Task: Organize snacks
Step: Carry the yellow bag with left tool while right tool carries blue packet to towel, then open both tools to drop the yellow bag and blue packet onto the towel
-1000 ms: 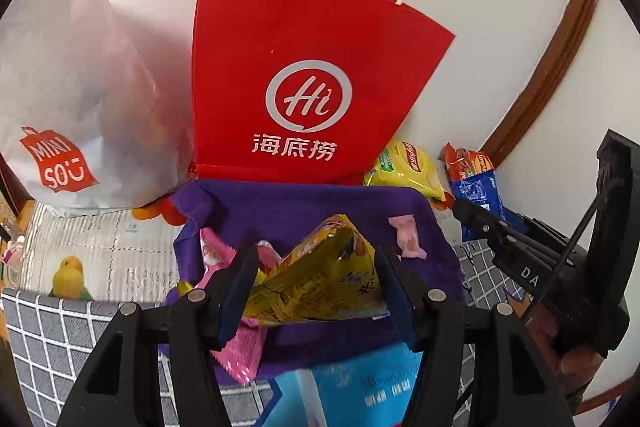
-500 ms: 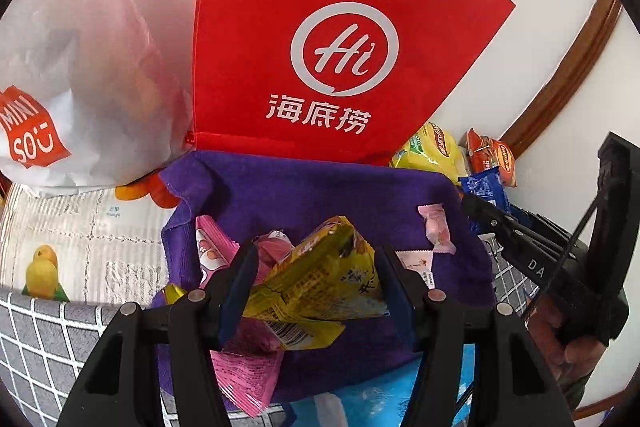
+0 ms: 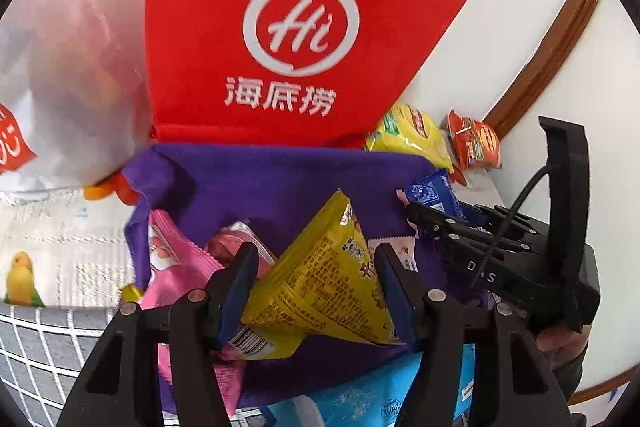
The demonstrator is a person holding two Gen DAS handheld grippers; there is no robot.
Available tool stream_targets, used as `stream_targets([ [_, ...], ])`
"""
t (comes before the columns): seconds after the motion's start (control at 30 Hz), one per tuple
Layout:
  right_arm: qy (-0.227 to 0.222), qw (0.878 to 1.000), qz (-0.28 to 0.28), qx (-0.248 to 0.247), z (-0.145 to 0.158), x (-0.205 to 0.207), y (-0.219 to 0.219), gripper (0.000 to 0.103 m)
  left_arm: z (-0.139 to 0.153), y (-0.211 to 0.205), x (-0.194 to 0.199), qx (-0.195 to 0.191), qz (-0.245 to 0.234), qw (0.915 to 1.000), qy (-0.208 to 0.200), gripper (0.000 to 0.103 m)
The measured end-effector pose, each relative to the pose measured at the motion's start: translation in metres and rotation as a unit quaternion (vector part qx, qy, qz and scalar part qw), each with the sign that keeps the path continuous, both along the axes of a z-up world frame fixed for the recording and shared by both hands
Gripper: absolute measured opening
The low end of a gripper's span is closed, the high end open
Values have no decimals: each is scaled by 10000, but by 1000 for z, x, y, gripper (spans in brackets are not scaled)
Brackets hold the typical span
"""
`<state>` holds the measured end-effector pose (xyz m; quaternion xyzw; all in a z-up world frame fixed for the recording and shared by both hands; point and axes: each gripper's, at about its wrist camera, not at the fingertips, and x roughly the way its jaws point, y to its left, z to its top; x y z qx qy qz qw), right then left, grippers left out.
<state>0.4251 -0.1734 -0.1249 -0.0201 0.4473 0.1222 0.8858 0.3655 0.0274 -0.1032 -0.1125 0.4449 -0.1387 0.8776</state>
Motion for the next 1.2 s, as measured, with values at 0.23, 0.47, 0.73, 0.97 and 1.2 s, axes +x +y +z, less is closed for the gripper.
stream_targets([
  [0.23, 283, 9994, -207, -68, -16, 10, -10, 38, -5, -1, 3, -76, -21, 9999, 118, 58],
  [0.47, 237, 9995, -205, 7, -12, 10, -13, 45, -5, -2, 2, -15, -34, 9999, 99, 59],
  [0.73, 98, 9996, -262, 90, -2, 6, -16, 57, -4, -6, 1, -79, -119, 9998, 165, 77],
  [0.97, -238, 9986, -426, 202, 24, -7, -20, 64, 10, -13, -11, 212, -99, 9997, -33, 84],
  [1.2, -340, 9973, -610, 236, 52, -40, -26, 64, 37, -8, -28, 178, -59, 9995, -248, 84],
])
